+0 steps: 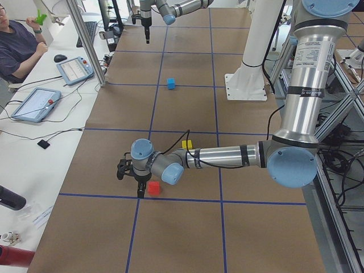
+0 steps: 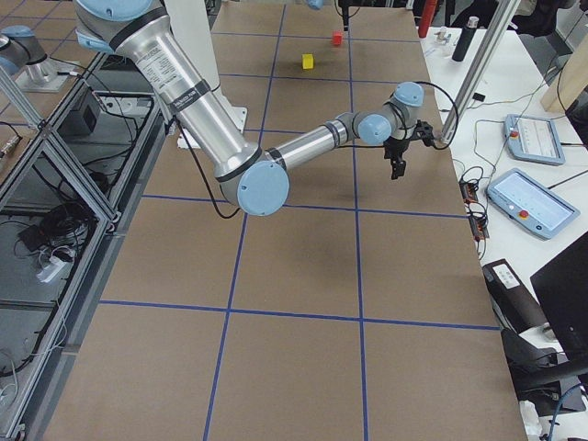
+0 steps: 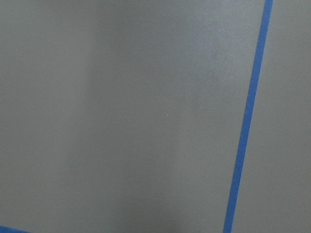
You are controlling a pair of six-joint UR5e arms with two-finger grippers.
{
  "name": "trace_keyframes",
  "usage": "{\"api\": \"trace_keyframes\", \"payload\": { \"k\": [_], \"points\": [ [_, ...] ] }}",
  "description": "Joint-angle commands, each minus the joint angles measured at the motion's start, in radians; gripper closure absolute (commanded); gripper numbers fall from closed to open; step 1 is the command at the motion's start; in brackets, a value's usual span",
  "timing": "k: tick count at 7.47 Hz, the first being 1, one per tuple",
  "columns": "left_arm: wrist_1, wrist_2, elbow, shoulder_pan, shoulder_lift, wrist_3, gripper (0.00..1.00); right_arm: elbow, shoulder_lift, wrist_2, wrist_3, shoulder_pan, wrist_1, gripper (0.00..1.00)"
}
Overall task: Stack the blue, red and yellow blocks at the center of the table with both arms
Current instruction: 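Lower the left gripper onto the red cube and grasp it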
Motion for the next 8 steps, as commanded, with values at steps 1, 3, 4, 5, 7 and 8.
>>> {"api": "trace_keyframes", "payload": {
  "k": [1, 3, 4, 5, 7, 8],
  "points": [
    [-0.1, 0.011, 0.029, 0.05, 0.002, -0.102, 0.0, 0.0, -0.002, 0.0, 0.001, -0.001, 0.0, 0.0],
    [-0.102, 0.013, 0.032, 0.061, 0.011, -0.1, 0.0, 0.0, -0.005, 0.0, 0.001, 0.001, 0.0, 0.0],
    [-0.102, 0.013, 0.032, 0.071, 0.021, -0.1, 0.0, 0.0, -0.008, 0.0, 0.001, -0.001, 0.0, 0.0],
    [-0.102, 0.013, 0.032, 0.081, 0.022, -0.1, 0.0, -0.002, -0.008, 0.0, 0.003, -0.001, 0.0, 0.0],
    [-0.124, 0.013, 0.032, 0.1, 0.048, -0.1, 0.0, 0.0, -0.008, 0.0, 0.003, -0.001, 0.0, 0.0],
    [-0.13, 0.013, 0.032, 0.103, 0.062, -0.1, 0.0, -0.002, -0.008, 0.0, 0.003, 0.001, 0.0, 0.0]
  ]
}}
